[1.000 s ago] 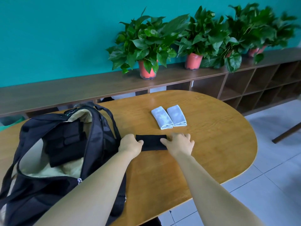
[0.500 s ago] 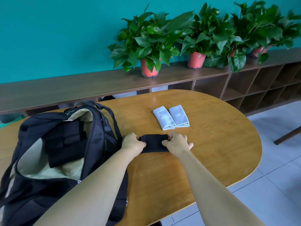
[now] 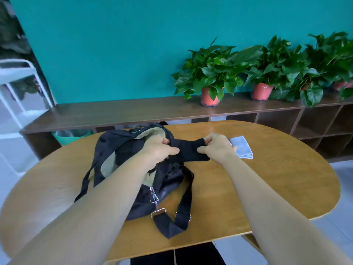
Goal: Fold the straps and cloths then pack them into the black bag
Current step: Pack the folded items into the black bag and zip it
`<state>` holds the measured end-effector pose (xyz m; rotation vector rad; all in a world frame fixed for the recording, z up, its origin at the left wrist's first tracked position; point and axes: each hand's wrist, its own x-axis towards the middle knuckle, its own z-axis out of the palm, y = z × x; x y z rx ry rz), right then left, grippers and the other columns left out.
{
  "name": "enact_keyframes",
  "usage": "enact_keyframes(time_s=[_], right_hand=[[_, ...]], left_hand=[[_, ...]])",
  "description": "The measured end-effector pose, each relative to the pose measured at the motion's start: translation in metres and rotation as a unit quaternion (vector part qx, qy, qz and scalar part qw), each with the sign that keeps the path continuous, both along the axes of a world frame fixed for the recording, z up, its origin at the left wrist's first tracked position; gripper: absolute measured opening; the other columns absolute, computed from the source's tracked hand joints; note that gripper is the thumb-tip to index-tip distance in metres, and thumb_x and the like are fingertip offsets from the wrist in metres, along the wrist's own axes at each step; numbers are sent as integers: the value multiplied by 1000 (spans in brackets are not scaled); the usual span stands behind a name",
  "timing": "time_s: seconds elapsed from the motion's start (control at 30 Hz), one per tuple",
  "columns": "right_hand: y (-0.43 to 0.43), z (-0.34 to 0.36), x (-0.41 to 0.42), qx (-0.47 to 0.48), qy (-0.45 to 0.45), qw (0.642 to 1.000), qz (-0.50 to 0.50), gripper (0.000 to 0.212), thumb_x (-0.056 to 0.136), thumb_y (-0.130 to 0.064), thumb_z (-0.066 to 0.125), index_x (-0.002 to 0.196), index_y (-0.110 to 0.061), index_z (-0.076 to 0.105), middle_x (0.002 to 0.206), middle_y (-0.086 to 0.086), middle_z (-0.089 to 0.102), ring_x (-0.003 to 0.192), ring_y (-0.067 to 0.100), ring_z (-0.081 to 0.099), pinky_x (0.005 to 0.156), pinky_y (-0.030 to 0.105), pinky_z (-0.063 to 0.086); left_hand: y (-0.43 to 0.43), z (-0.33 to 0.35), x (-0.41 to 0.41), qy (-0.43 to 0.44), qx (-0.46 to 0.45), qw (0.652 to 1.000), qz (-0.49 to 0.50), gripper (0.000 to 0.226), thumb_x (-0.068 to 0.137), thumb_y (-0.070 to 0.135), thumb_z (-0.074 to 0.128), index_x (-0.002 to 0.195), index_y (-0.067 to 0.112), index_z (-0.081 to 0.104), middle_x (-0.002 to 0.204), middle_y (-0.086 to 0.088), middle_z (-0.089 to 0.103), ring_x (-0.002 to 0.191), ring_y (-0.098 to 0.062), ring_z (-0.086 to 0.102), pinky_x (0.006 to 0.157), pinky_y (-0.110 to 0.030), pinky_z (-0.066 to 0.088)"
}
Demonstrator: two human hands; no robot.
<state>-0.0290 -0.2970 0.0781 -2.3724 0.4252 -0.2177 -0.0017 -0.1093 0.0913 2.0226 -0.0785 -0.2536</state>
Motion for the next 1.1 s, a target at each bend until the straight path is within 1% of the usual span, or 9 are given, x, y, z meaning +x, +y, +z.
enact_keyframes(time_s=[0.1,0.2,0.27,0.37,0.43,0.53,0.63,0.8,1.1], right_hand=[[48,8,10,-3,-8,999,36,22,74,-30,70,87,-28,53,89,-6,64,95,19,55,92,39,25],[96,11,19,-43,-9,997,68,28,75,-31,70,94,-29,49,93,-6,61,96,19,55,86,36,23],[125,9,26,-85,-20,993,84,22,77,-27,66,91,-26,49,95,-3,63,98,21,54,86,36,25],[154,-6,38,-150,-12,985,87,25,80,-21,60,103,-21,51,93,-2,63,100,21,54,86,35,26],[162,-18,47,-179,12,980,86,31,82,-19,57,112,-20,49,95,-2,62,99,21,54,89,34,27],[161,-33,57,-223,74,968,89,29,84,-20,51,113,-21,49,100,0,63,93,22,52,96,34,28],[157,-48,62,-262,143,949,98,16,85,-22,51,100,-21,53,83,-2,58,81,21,47,99,36,26],[157,-63,70,-257,157,949,97,7,80,-21,55,80,-23,47,81,-2,58,76,21,47,99,38,27],[151,-66,64,-187,158,964,103,33,82,-39,62,110,-26,51,96,-5,66,96,17,58,94,36,26]], left_hand=[[54,3,1,18,-30,998,55,31,82,10,75,108,7,60,99,-13,65,71,-20,57,43,-19,33],[102,0,4,18,-37,992,118,42,82,9,74,117,7,52,103,-18,64,63,-18,59,33,-15,31],[126,-7,8,13,-29,989,147,37,82,9,74,112,10,51,99,-14,60,61,-18,58,39,-18,38],[148,-28,17,5,16,985,171,31,80,12,76,100,9,53,102,-10,61,76,-24,65,73,-33,54],[154,-45,23,0,44,985,167,27,79,14,77,93,12,53,106,-8,61,90,-25,63,88,-34,50],[150,-69,30,4,63,987,151,27,80,16,75,88,18,50,109,-4,58,98,-24,60,87,-33,48],[145,-85,35,23,90,987,130,27,79,20,74,83,23,47,113,-4,61,96,-25,65,78,-32,50],[144,-98,41,48,123,982,136,23,80,20,73,81,22,50,97,3,59,87,-18,62,89,-35,50],[150,-101,41,55,118,982,135,39,72,23,82,61,20,45,69,2,55,76,-23,65,88,-41,53]])
